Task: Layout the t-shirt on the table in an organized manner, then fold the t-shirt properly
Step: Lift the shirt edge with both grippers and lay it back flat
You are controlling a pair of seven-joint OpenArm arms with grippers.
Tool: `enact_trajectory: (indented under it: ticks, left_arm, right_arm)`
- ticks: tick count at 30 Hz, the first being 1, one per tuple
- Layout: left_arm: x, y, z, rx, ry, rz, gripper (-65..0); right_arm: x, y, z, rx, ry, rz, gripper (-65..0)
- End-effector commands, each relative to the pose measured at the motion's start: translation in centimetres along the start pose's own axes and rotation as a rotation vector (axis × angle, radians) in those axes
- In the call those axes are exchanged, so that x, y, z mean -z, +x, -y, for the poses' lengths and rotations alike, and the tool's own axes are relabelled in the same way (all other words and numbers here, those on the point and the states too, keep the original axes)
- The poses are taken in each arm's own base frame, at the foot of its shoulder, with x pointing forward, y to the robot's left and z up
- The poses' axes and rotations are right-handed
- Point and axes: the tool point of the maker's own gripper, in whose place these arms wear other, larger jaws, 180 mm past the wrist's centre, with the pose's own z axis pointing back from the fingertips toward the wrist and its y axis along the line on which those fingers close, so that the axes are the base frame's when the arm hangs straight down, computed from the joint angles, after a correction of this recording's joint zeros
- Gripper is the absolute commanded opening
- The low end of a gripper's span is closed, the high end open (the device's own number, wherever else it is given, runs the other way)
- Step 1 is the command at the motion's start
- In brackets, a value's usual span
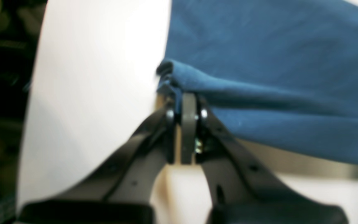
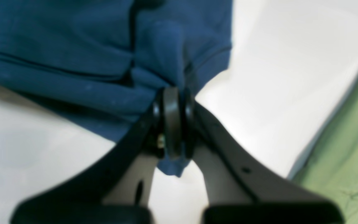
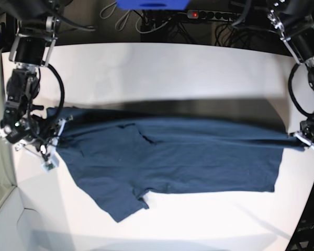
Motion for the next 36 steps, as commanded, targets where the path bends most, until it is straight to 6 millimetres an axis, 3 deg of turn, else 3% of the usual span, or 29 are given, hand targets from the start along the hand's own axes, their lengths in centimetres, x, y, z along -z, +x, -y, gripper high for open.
enact_trajectory:
  ticks: [1, 4, 10, 16, 20, 26, 36]
  left_arm:
    - [-0.9, 2.7, -0.4, 0.01, 0.006, 0.083, -64.9]
    - [-1.3, 3.5, -0.8, 0.017, 0.018, 0.093, -64.9]
    - [-1.7, 4.0, -1.0, 0.023, 0.019, 0.106, -64.9]
    - [-1.8, 4.1, -1.0, 0.021, 0.02, 0.113, -64.9]
    - [-2.0, 3.9, -1.1, 0.021, 0.024, 0.116, -64.9]
    - [-3.5, 1.5, -2.3, 0.002, 0.054, 0.114, -64.9]
    - [-4.5, -8.2, -3.4, -0.009, 0.057, -0.071, -64.9]
  right_arm:
    - [-1.2, 2.1, 2.5, 0.006, -0.061, 0.052, -65.0]
    - [-1.1, 2.1, 3.1, 0.018, -0.061, 0.022, -65.0]
    - [-0.5, 0.2, 1.3, -0.111, -0.04, -0.089, -65.0]
    - [-3.3, 2.2, 1.1, -0.167, -0.109, 0.004, -65.0]
    - [-4.7, 1.2, 1.5, -0.115, -0.141, 0.029, -65.0]
    - [-5.7, -2.0, 1.2, -0.045, -0.16, 0.011, -65.0]
    - [-5.8, -10.6, -4.9, 0.013, -0.058, -0.135, -65.0]
